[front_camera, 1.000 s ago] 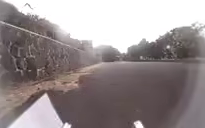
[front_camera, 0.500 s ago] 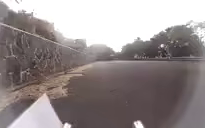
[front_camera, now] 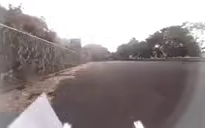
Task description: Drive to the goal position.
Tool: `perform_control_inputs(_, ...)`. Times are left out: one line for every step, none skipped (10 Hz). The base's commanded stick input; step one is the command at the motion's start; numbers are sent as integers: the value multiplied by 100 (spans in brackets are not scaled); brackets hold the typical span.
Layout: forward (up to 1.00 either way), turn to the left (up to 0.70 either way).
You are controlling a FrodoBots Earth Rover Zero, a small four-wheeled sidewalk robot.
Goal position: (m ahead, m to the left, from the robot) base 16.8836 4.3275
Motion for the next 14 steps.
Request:
perform_control_inputs(100, -31)
perform_control_inputs(100, -31)
perform_control_inputs(100, -31)
perform_control_inputs(100, -31)
perform_control_inputs(100, -30)
perform_control_inputs(100, 0)
perform_control_inputs(100, 0)
perform_control_inputs(100, 0)
perform_control_inputs(100, 0)
perform_control_inputs(100, 0)
perform_control_inputs(100, 0)
perform_control_inputs(100, 0)
perform_control_inputs(100, 0)
perform_control_inputs(100, 0)
